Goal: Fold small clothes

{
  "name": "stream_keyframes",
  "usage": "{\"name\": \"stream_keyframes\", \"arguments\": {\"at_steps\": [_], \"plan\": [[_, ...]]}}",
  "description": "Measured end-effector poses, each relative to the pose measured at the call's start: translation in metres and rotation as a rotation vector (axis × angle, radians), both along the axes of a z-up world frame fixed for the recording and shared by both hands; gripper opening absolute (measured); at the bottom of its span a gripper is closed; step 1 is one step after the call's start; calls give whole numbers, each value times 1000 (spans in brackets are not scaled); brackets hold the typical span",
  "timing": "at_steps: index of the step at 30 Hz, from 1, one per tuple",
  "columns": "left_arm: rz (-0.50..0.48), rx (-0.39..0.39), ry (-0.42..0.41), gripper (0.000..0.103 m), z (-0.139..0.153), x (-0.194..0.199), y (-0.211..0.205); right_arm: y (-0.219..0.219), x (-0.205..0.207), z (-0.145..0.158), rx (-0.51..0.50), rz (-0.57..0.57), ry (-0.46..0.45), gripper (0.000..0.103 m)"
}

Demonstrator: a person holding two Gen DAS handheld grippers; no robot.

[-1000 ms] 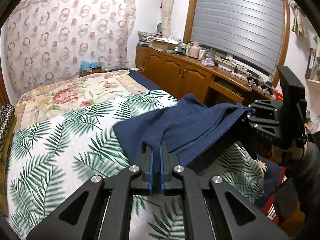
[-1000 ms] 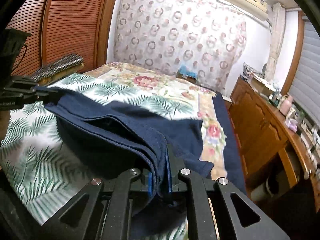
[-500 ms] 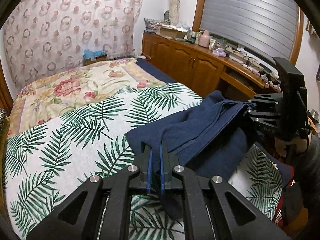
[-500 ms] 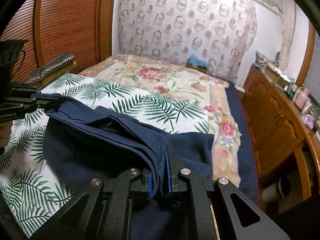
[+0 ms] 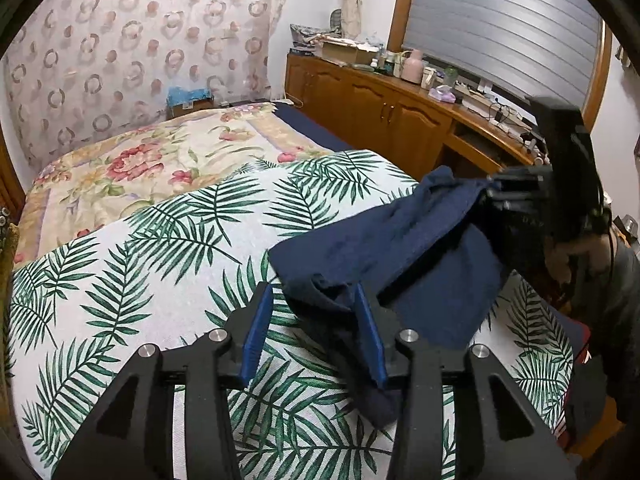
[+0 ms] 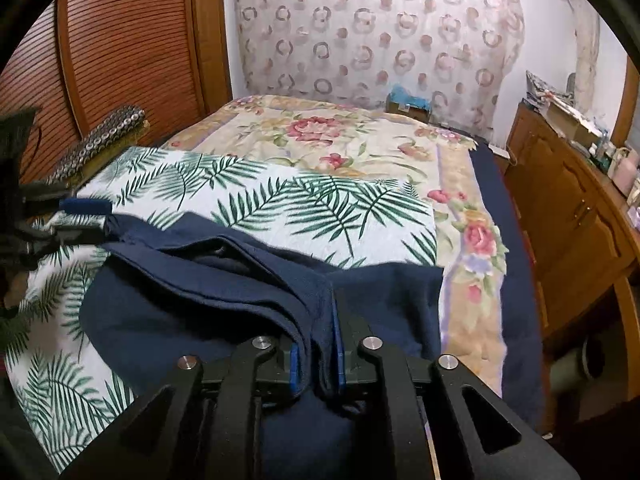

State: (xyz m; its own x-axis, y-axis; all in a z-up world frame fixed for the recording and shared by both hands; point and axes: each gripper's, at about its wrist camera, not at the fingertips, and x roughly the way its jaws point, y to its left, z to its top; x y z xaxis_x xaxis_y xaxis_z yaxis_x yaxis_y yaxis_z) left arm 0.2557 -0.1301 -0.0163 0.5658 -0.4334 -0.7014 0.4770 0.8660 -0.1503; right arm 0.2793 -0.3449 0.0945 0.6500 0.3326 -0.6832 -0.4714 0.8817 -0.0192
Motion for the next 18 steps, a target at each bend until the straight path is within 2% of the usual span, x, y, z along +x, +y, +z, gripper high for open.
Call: {"name": "stream_keyframes", "arguments": {"at_steps": [6,9,16,18], "plan": [[-16,24,28,43,-11,5,-5,-1,16,11,15,7,12,21],[-20,40,33,43,-14,5,-10,-4,25,14,33,-1,31,28],[-29,63,41,43,-19,1,-15,-4,40,17,11,-43,15,32],[-34,79,49,43,-24,2,-17,-2,42,20,4,-54,5,39]]}}
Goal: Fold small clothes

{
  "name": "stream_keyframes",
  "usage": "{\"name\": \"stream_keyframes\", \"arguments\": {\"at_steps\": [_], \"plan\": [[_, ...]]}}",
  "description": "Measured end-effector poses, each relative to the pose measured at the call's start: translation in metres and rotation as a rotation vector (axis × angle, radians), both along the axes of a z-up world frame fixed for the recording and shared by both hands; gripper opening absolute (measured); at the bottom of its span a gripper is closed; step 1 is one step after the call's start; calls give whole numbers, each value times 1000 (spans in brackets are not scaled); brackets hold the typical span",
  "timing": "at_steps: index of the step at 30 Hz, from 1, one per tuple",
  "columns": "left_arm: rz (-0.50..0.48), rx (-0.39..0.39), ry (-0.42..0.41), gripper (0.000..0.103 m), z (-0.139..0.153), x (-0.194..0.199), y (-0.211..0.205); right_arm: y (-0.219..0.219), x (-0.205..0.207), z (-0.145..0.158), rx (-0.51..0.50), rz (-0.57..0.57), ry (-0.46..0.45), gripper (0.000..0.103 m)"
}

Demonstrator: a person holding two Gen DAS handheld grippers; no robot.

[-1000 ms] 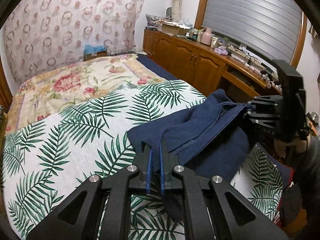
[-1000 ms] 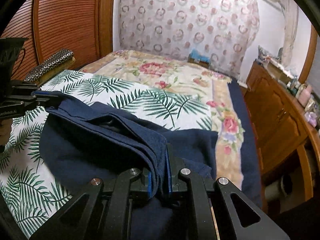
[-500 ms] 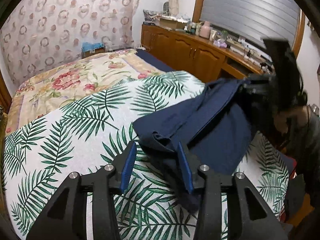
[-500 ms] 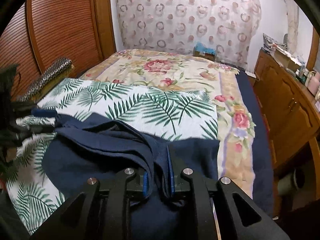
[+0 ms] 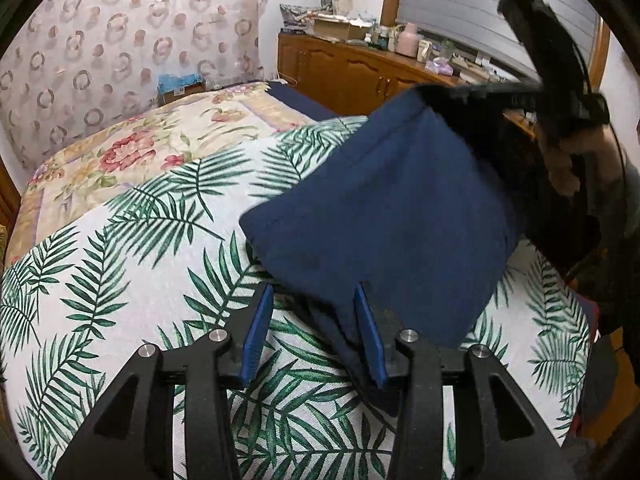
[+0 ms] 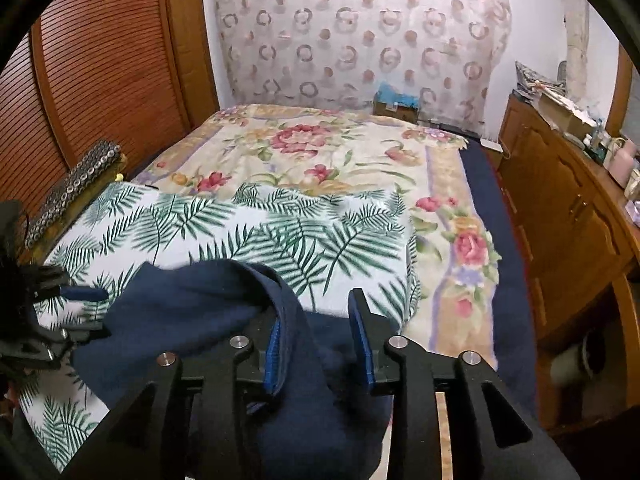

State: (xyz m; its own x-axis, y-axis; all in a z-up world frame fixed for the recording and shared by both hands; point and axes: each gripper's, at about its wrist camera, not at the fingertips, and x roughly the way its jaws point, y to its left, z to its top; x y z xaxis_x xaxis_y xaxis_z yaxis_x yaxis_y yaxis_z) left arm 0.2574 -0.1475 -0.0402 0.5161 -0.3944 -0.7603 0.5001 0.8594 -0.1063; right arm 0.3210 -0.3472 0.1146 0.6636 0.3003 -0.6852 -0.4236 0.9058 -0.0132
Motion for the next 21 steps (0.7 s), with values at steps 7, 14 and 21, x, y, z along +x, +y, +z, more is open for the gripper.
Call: {"name": "stream_keyframes", "arguments": {"at_steps": [7,14,21], "plan": [[2,8,30,43,-11,-2,2,-3,-5,11,-16,-74,-54,41],[27,-8,-6,43,1,1,6,2,-50,4,14,-15,-64,41],[47,-41,-35,43,11,6,9,22,-89,-35,-18,53,24,41]]}}
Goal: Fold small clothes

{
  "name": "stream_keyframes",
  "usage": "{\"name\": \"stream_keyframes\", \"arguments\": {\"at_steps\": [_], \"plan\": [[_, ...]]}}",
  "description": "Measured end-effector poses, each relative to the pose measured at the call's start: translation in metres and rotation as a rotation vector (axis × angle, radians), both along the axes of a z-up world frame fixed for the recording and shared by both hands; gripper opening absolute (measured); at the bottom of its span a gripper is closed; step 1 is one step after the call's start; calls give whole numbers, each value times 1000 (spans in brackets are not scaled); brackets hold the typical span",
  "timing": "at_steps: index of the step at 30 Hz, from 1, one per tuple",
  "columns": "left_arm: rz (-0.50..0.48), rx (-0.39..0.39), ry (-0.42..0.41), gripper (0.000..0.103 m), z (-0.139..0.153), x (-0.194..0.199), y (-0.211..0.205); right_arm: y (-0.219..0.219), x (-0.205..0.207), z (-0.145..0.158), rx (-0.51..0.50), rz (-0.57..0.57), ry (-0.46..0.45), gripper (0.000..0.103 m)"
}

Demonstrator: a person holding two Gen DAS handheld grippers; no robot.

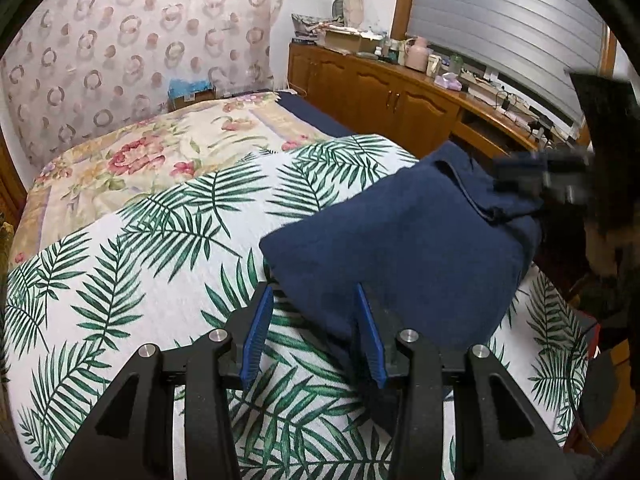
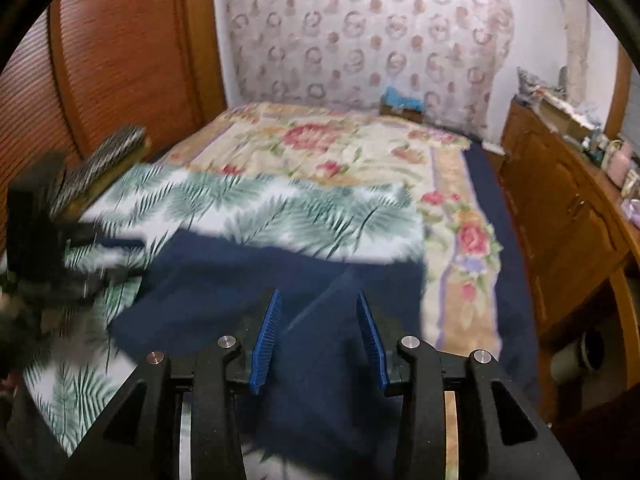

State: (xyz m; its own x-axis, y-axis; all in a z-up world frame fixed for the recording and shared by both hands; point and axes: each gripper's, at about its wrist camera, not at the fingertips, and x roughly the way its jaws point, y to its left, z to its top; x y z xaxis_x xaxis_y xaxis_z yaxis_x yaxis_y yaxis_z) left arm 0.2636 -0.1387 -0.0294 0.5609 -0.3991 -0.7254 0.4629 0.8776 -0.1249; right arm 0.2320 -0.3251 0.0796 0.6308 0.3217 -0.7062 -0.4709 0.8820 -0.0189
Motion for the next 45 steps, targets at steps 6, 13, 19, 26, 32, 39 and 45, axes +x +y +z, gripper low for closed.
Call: {"name": "stream_keyframes", "arguments": {"at_steps": [6,13,19,26,32,39,45], "plan": [[-1,-10,21,51,-4,10,2,4,-13,-29,-76,24,33,37],[3,-33,43,74,-7,18,2,-6,-1,-23,-104,15,-30,8],[26,-13,46,74,-14,25,2,-45,25,-10,-85,-206,-143,7],[36,-23,68,74,-19,36,1,-56,28,-11,-21,-257,-127,55],[29,-30,84,74,-23,44,-2,-63,16,-29,59,-228,-37,71],[11,-79,125,74,-27,51,-5,-79,36,-62,141,-246,99,71],[-16,-134,151,55,-29,51,-8,-82,45,-69,213,-187,136,71]]}}
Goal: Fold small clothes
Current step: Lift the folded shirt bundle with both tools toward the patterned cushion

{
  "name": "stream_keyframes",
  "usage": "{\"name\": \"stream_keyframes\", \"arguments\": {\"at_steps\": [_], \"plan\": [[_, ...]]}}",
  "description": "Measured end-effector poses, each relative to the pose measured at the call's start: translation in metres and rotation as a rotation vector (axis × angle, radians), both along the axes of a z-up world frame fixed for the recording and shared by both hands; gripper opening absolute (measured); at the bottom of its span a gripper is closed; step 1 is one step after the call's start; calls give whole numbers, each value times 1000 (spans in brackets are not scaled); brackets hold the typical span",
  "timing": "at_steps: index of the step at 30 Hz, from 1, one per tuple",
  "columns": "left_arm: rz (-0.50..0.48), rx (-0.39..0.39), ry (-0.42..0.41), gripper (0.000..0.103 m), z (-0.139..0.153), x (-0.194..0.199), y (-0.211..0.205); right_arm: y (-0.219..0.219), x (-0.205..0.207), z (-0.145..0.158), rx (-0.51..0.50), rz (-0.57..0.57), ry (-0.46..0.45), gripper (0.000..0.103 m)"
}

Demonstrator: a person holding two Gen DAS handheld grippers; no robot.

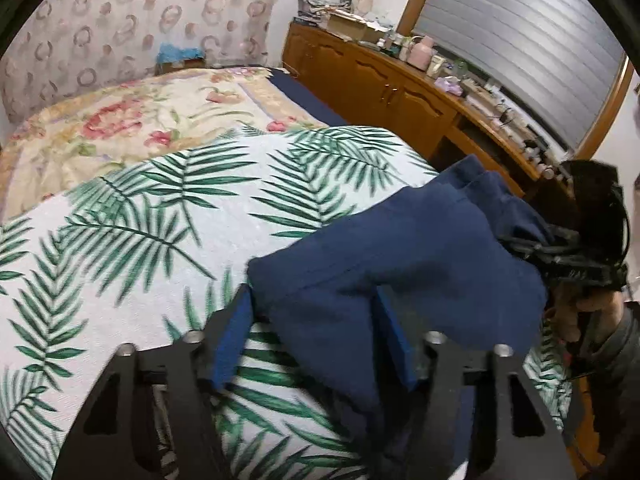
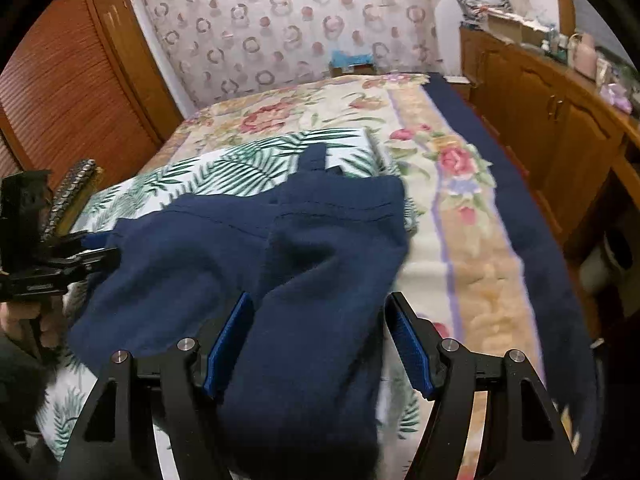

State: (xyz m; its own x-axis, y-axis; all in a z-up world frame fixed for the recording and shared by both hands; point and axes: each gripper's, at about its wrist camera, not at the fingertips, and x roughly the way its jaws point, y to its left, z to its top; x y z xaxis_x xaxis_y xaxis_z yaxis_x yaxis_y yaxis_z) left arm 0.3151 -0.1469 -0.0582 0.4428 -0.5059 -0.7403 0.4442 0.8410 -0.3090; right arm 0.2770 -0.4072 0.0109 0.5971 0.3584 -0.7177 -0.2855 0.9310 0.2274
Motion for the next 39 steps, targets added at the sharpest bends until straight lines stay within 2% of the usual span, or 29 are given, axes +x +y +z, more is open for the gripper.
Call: {"name": "stream_keyframes", "arguments": {"at_steps": [4,5,6,7,9,12,16,19,24,32,39], "plan": [[3,-11,4,49,0,3,-3,-13,0,3,-10,16,-3,64],[5,-18,5,43,1,4,-3,-10,-1,3,-11,25,-4,56],[6,-28,6,32,1,5,-2,-9,-2,2,-16,43,-7,51],[2,-40,9,28,1,6,-2,-3,-2,2,-24,52,-11,49],[0,-42,12,17,2,6,-3,-5,-1,1,-13,79,-7,36],[-5,-65,3,12,7,5,-1,-2,-5,8,-21,86,-27,24],[-12,-89,-63,11,29,-10,3,-4,-18,25,-34,73,-108,22],[-1,-103,-147,11,55,-27,10,3,-28,47,-53,84,-181,21],[68,-124,-266,11,98,-50,50,32,-30,83,-85,156,-278,21],[280,-49,-399,11,137,-87,164,139,-16,129,-124,383,-403,21],[443,17,-423,11,140,-104,242,233,16,136,-138,549,-426,21]]}}
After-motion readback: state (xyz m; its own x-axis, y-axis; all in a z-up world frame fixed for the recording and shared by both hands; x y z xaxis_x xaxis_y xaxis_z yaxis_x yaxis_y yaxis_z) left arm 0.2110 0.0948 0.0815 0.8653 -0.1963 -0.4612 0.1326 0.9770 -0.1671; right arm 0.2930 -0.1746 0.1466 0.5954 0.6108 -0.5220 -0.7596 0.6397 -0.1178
